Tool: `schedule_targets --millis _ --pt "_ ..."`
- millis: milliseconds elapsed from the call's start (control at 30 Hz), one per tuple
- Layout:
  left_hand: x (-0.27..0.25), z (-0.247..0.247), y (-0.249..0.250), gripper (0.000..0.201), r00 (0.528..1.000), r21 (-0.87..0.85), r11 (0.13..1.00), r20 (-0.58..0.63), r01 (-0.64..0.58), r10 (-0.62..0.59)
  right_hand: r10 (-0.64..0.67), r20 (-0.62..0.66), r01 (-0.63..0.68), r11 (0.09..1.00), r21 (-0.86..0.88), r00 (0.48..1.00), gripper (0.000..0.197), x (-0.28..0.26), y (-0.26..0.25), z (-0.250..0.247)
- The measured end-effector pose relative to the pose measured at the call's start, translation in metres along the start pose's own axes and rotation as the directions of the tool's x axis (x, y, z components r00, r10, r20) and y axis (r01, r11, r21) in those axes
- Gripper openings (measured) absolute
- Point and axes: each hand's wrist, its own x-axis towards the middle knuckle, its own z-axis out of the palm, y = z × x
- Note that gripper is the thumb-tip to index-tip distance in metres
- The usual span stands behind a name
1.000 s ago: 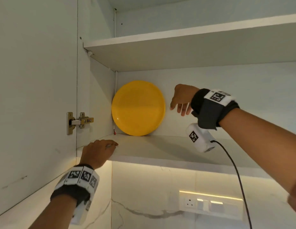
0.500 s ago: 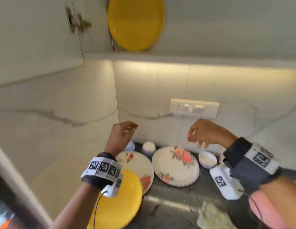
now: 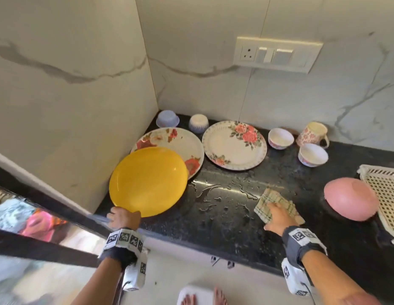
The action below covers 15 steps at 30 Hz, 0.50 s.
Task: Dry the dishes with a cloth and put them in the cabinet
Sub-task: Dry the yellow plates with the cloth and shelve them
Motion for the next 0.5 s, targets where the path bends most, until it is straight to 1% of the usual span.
schedule_targets --millis 33,67,133,200,233,300,333,367,400,433,467,500 --pt "0.004 0.004 -0.006 0.062 0.997 -0.083 0.994 -0.034 0.067 -0.07 -0.009 -0.051 0.008 1.0 -0.022 0.999 0.091 0.004 0.002 0.008" --pt "0.009 0.009 -0.012 0.062 0.992 -0.161 0.981 -0.038 0.112 -0.119 -0.014 -0.088 0.008 0.998 -0.069 0.996 0.09 0.005 0.003 0.011" --pt "0.019 0.016 -0.022 0.056 0.988 -0.277 0.949 -0.001 0.147 -0.153 -0.002 -0.108 -0.012 0.992 -0.126 0.994 0.085 0.009 0.001 0.014" --pt "0.027 0.018 -0.029 0.039 0.986 -0.368 0.915 0.059 0.167 -0.157 0.023 -0.095 -0.035 0.991 -0.127 0.995 0.08 0.011 -0.003 0.016" --pt "0.028 0.018 -0.03 0.032 0.985 -0.414 0.894 0.085 0.17 -0.148 0.03 -0.113 -0.046 0.988 -0.144 0.993 0.077 0.013 -0.005 0.017" --pt "0.027 0.019 -0.028 0.02 0.977 -0.536 0.822 0.176 0.194 -0.116 0.031 -0.19 -0.073 0.973 -0.217 0.981 0.059 0.016 -0.008 0.019" --pt "0.024 0.018 -0.025 0.014 0.971 -0.586 0.784 0.222 0.208 -0.092 0.026 -0.24 -0.081 0.972 -0.221 0.97 0.05 0.017 -0.009 0.017" --pt "0.022 0.018 -0.023 0.01 0.966 -0.624 0.752 0.248 0.212 -0.067 0.026 -0.287 -0.08 0.981 -0.178 0.957 0.043 0.017 -0.009 0.014" --pt "0.02 0.017 -0.02 0.008 0.964 -0.651 0.729 0.263 0.213 -0.047 0.044 -0.338 -0.07 0.996 -0.064 0.94 0.038 0.017 -0.009 0.008" --pt "0.018 0.017 -0.017 0.01 0.961 -0.694 0.687 0.275 0.217 -0.025 0.089 -0.383 -0.053 0.993 0.102 0.92 0.033 0.015 -0.009 0.0" --pt "0.016 0.015 -0.014 0.016 0.96 -0.74 0.636 0.28 0.221 -0.008 0.145 -0.407 -0.021 0.956 0.293 0.902 0.028 0.015 -0.007 -0.008" --pt "0.016 0.014 -0.011 0.023 0.96 -0.782 0.582 0.28 0.222 0.011 0.229 -0.396 0.0 0.865 0.501 0.889 0.022 0.017 -0.004 -0.016"
